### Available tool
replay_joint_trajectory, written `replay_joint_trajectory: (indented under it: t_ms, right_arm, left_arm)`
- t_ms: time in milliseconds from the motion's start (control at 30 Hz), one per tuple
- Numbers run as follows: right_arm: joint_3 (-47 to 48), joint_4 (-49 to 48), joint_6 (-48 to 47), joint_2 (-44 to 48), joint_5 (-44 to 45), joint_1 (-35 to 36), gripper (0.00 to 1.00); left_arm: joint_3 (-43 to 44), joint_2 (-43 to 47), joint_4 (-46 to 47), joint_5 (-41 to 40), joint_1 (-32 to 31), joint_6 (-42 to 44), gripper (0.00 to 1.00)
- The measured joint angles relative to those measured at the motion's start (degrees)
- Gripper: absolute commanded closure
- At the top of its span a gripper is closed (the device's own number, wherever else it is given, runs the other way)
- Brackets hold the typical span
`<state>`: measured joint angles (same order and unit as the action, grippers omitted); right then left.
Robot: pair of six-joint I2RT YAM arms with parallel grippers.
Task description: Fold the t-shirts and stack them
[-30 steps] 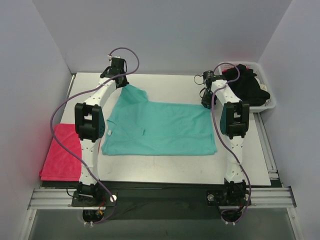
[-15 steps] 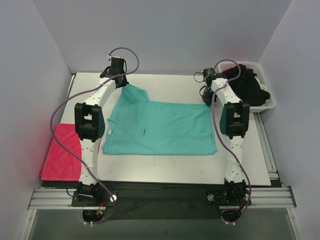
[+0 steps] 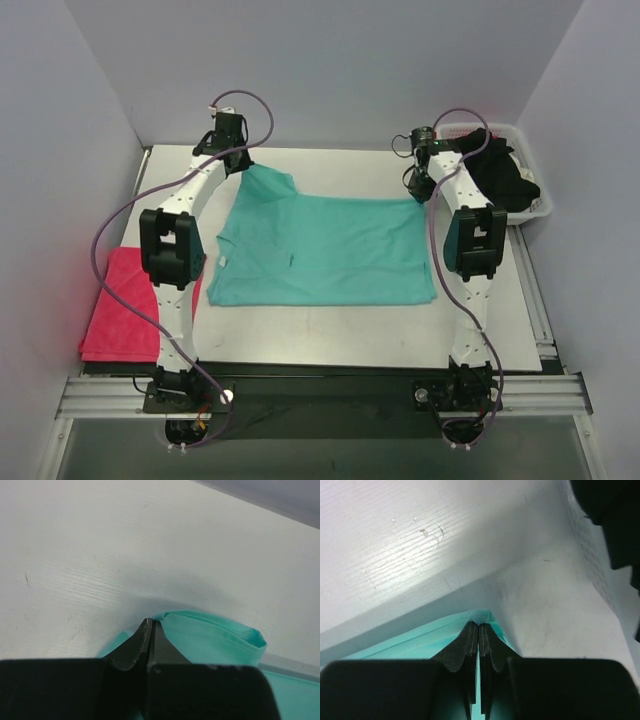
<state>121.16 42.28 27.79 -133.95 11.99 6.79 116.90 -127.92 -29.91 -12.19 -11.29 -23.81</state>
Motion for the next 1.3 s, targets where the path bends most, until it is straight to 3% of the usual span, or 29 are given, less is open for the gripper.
replay_joint_trajectory:
  t_ms: [267, 867, 1300]
  right_arm:
    - [-4.2, -0.8, -0.4, 6.1, -0.5, 0.0, 1.00]
    - [-29.4, -4.9, -0.4, 21.0, -1.4, 0.5, 1.00]
    - [-38.8, -7.9, 0.5, 24.0, -1.4, 1.2, 1.00]
  left_arm:
    - [-5.4, 6.4, 2.4, 1.0, 0.0, -0.5, 1.00]
    - [-34.4, 26.5, 8.4, 2.6, 0.0, -4.9, 1.00]
    - [-46.8, 34.3, 10.1, 1.6, -0.6, -9.0, 1.00]
